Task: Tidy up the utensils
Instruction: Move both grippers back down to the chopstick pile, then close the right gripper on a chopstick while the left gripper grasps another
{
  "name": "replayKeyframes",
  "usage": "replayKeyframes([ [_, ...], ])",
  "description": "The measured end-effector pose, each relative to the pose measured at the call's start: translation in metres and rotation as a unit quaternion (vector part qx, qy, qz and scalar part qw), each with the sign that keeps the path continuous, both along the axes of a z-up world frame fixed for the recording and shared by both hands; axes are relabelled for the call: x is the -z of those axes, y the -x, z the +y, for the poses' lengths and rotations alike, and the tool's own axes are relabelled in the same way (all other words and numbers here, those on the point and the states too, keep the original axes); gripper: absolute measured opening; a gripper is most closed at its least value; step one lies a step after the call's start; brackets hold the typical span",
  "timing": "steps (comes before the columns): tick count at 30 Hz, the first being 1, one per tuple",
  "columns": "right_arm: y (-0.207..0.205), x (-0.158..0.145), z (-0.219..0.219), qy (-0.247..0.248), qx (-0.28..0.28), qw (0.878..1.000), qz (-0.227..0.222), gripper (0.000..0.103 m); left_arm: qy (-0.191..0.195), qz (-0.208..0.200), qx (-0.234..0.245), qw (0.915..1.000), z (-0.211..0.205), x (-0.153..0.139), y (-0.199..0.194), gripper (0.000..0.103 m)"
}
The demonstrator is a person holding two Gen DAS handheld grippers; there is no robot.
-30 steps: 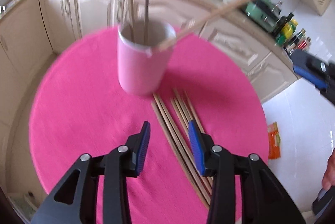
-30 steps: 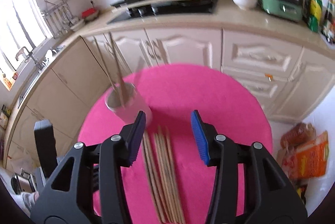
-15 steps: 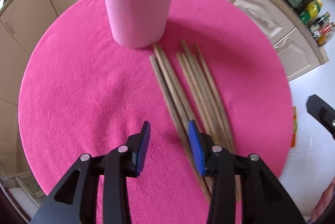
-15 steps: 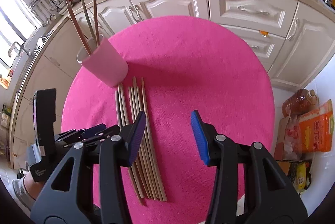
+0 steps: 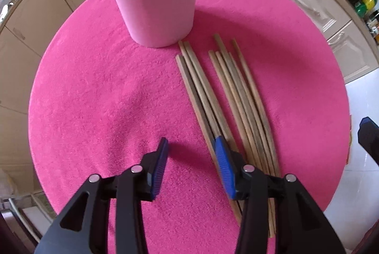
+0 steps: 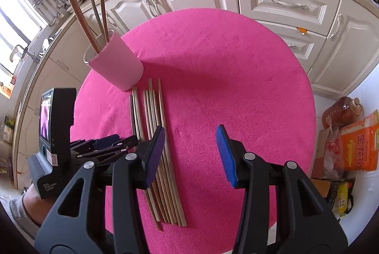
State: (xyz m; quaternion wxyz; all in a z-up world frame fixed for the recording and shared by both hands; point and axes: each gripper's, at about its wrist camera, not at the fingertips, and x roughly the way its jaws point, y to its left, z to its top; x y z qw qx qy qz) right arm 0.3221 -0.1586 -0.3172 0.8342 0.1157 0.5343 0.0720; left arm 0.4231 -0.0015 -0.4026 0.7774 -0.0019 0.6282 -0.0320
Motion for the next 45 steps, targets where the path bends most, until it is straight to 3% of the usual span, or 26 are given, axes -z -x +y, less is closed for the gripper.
replayKeyframes([
  [9, -0.009, 0.01, 0.009, 0.005, -0.017, 1.0, 0.023, 0.045, 0.007, 0.048, -0.016, 0.9987, 0.002, 0.008, -0.017, 0.043],
  [18, -0.02, 0.023, 0.025, 0.02, -0.044, 0.997, 0.059, 0.045, -0.001, 0.069, 0.036, 0.997, -0.015, 0.012, -0.038, 0.04],
  [22, -0.028, 0.033, 0.035, 0.029, -0.066, 0.994, 0.081, 0.045, 0.006, 0.074, 0.049, 0.996, -0.024, 0.01, -0.048, 0.017],
  [29, -0.045, 0.052, 0.048, 0.03, -0.098, 0.989, 0.111, 0.044, 0.029, 0.09, 0.059, 0.9938, -0.008, 0.005, -0.05, 0.012],
  [31, -0.049, 0.058, 0.053, 0.03, -0.11, 0.986, 0.12, 0.034, 0.041, 0.097, 0.046, 0.9934, 0.001, 0.005, -0.054, 0.015],
  [34, -0.055, 0.067, 0.061, 0.04, -0.128, 0.982, 0.134, 0.03, 0.034, 0.097, 0.042, 0.9938, 0.004, 0.009, -0.055, 0.018],
  [41, -0.066, 0.077, 0.076, 0.076, -0.166, 0.971, 0.152, 0.02, -0.028, 0.076, 0.062, 0.9948, -0.027, 0.006, -0.058, 0.019],
  [45, -0.071, 0.078, 0.083, 0.091, -0.186, 0.964, 0.167, 0.02, 0.004, 0.076, 0.061, 0.9953, -0.017, 0.003, -0.05, 0.012],
])
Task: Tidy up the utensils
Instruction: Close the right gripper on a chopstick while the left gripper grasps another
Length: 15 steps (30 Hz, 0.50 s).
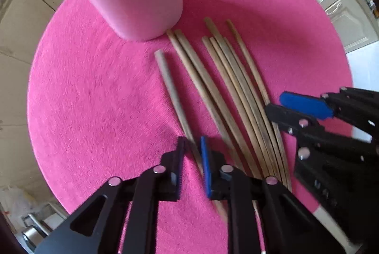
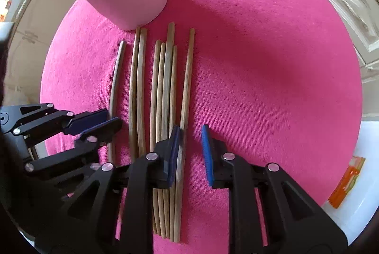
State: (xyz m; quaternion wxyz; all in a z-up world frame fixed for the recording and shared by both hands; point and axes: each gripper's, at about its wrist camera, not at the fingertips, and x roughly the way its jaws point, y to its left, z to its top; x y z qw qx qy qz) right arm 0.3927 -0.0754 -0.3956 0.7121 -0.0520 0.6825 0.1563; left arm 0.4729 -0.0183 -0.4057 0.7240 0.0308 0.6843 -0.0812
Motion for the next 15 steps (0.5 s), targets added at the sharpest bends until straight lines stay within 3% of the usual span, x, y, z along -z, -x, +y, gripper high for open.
replayKeyframes([
  [6, -0.012, 0.004, 0.014, 0.031, -0.02, 0.999, 0.015, 0.02, 0.067, 0.022, -0.035, 0.9969, 0.049, 0.002, 0.001, 0.011],
  [11, -0.021, 0.005, 0.024, 0.047, -0.034, 0.998, 0.02, 0.019, 0.035, 0.012, -0.011, 0.9993, 0.044, 0.006, 0.01, 0.01],
  [15, -0.019, 0.003, 0.018, 0.036, -0.024, 0.999, 0.017, 0.007, 0.03, 0.008, -0.016, 0.9994, 0.032, 0.001, 0.01, 0.006],
])
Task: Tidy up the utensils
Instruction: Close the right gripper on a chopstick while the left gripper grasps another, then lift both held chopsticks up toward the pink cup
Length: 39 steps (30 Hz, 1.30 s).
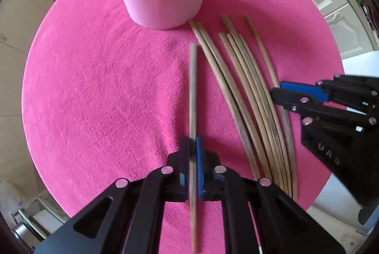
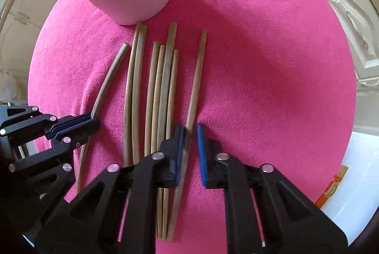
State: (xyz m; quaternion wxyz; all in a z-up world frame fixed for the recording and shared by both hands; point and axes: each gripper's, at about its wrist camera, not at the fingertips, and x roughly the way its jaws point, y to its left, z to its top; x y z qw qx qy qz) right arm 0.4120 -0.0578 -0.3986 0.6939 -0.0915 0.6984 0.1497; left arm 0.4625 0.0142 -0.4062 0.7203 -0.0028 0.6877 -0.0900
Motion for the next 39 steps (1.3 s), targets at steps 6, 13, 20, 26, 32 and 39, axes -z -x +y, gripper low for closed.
replayKeyframes([
  [6, 0.004, -0.011, -0.034, -0.046, 0.051, 0.998, -0.003, 0.006, 0.02, -0.015, -0.001, 0.9997, 0.034, -0.012, 0.025, 0.006],
  [13, 0.012, -0.04, -0.059, -0.103, 0.104, 0.988, -0.043, 0.006, 0.065, -0.071, 0.013, 0.9953, 0.081, -0.04, 0.054, 0.005],
  [20, 0.034, -0.084, -0.058, -0.156, 0.165, 0.966, -0.127, 0.006, 0.109, -0.157, 0.047, 0.9804, 0.109, -0.084, 0.06, 0.005],
  [26, 0.048, -0.118, -0.064, -0.193, 0.213, 0.94, -0.185, 0.006, 0.143, -0.214, 0.063, 0.9641, 0.115, -0.112, 0.063, 0.005],
  [32, 0.062, -0.169, -0.061, -0.223, 0.25, 0.897, -0.288, 0.006, 0.168, -0.282, 0.065, 0.9422, 0.11, -0.15, 0.046, 0.005],
  [39, 0.04, -0.214, -0.023, -0.24, 0.224, 0.868, -0.373, 0.006, 0.179, -0.362, 0.041, 0.9141, 0.112, -0.197, 0.012, 0.005],
])
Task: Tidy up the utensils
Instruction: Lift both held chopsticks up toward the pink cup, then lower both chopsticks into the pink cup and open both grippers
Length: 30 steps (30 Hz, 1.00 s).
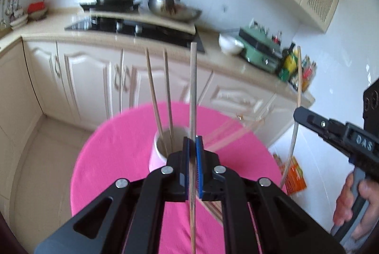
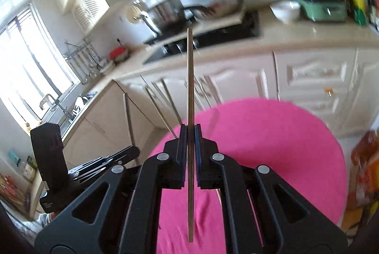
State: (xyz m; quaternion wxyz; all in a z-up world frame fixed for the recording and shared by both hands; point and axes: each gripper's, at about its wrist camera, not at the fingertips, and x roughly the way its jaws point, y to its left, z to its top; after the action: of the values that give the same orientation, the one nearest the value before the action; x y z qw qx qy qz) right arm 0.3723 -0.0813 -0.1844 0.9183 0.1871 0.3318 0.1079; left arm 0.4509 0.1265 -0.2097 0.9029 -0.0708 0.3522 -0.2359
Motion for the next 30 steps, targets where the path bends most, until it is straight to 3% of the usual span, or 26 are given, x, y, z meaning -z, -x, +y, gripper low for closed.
replayKeyframes([
  [10, -0.049, -0.012, 0.042, 0.032, 0.029, 0.996, -0.08, 0.006, 0.028, -0.08, -0.032, 0.9959, 0.001, -0.034, -0.049, 0.006],
  [16, -0.075, -0.001, 0.053, 0.05, 0.043, 0.995, -0.081, 0.006, 0.037, -0.105, -0.049, 0.9926, -0.004, -0.034, -0.069, 0.006],
  [22, -0.086, 0.009, 0.063, 0.072, 0.05, 0.991, -0.097, 0.006, 0.027, -0.122, -0.056, 0.9906, -0.014, -0.018, -0.083, 0.006],
  [30, -0.087, 0.034, 0.068, 0.076, 0.049, 0.992, -0.084, 0.007, 0.01, -0.107, -0.063, 0.9922, -0.013, 0.016, -0.09, 0.006],
])
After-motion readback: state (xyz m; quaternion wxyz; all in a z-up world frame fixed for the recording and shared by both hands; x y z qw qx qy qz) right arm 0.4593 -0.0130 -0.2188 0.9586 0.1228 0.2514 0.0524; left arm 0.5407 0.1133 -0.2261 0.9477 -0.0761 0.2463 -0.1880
